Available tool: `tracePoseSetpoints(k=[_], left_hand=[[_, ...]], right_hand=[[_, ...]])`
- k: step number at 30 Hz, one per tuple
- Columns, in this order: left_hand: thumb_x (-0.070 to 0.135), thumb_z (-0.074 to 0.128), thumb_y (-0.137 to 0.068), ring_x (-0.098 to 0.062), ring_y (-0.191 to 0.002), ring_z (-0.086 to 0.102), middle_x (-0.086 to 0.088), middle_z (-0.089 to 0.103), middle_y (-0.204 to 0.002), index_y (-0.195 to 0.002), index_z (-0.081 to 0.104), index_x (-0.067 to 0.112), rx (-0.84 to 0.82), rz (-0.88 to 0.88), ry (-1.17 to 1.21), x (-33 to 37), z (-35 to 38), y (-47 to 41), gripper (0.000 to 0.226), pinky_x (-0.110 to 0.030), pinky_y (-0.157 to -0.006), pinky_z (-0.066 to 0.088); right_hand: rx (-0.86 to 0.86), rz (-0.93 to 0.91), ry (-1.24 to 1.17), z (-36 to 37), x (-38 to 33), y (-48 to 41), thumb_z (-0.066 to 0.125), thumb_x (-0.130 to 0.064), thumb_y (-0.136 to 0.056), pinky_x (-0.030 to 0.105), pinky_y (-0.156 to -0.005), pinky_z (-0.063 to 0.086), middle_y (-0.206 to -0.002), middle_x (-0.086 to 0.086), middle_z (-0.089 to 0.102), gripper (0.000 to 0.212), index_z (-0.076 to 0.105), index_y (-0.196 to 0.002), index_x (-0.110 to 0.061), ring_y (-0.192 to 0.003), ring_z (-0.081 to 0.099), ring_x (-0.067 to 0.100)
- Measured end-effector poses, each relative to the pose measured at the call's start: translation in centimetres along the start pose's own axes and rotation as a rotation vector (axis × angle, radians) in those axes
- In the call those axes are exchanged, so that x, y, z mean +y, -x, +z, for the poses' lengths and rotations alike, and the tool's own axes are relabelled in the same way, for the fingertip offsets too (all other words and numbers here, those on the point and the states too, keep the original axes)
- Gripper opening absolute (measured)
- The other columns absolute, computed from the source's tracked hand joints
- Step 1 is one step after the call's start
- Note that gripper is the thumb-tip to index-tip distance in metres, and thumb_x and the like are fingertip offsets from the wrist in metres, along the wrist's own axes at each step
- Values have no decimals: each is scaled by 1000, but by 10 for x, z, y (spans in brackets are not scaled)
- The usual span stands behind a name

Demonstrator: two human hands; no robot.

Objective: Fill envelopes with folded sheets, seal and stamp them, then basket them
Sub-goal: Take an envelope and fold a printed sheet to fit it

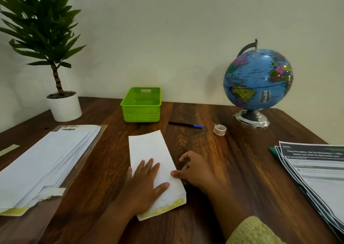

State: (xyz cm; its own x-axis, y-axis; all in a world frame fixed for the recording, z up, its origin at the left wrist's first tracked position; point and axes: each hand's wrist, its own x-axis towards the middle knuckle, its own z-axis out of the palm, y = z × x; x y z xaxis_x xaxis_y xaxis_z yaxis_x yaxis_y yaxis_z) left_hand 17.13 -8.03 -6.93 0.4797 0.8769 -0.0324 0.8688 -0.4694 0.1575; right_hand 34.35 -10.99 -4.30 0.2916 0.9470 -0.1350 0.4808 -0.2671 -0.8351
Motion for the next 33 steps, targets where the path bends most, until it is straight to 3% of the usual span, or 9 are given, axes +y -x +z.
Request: tracePoseSetpoints(k=[2,5,9,12,14,19,27,33], left_hand=[[68,18,-86,-17,-144,-10,7,-12,-157,-146,-4,34,14,7,-34,-2,7,0,73,-47,-115,-5],[64,18,-89,-17,-144,-9,6,-11,-157,-146,-3,34,51,46,-62,-4,9,0,68,-44,-115,-5],[46,23,-96,-9,-144,0,12,2,-157,-145,10,38,48,233,32,-3,9,-2,51,-33,-117,0],[38,34,-96,-2,-141,13,18,18,-153,-143,24,37,84,331,128,1,9,-2,48,-23,-115,10],[38,38,-95,0,-140,18,18,24,-151,-142,29,36,101,354,154,1,9,0,47,-19,-113,13],[56,38,-89,0,-139,19,20,24,-150,-141,31,37,90,378,171,-1,8,4,56,-22,-112,14],[71,37,-79,-1,-140,16,20,21,-152,-141,28,39,82,360,164,0,6,6,71,-25,-113,14],[71,31,-76,-2,-140,19,19,23,-152,-141,29,38,69,366,165,0,7,3,73,-25,-114,14]], right_hand=[[136,-58,160,-4,0,3,74,-30,-76,18,-52,47,-82,-3,65,24,54,-90,-29,-61,63,7],[308,-88,241,-36,10,11,70,-30,-80,23,-67,51,-86,-7,61,14,58,-86,-28,-75,59,6],[628,20,445,-106,41,35,63,-24,-83,27,-66,45,-87,0,64,4,60,-85,-23,-74,57,12],[899,199,612,-145,65,54,59,-19,-86,33,-70,47,-96,14,67,19,65,-100,-8,-84,63,27],[914,359,657,-161,82,68,59,-14,-85,35,-75,49,-104,17,66,25,63,-108,-5,-93,63,31],[744,524,724,-173,112,85,54,-17,-85,37,-79,48,-109,15,64,24,60,-107,-8,-98,60,32],[728,507,837,-169,109,82,50,-10,-85,34,-69,42,-106,16,64,22,60,-104,-6,-96,61,33],[853,469,882,-167,103,80,54,-6,-82,34,-64,42,-97,18,66,21,64,-100,-4,-88,64,35]])
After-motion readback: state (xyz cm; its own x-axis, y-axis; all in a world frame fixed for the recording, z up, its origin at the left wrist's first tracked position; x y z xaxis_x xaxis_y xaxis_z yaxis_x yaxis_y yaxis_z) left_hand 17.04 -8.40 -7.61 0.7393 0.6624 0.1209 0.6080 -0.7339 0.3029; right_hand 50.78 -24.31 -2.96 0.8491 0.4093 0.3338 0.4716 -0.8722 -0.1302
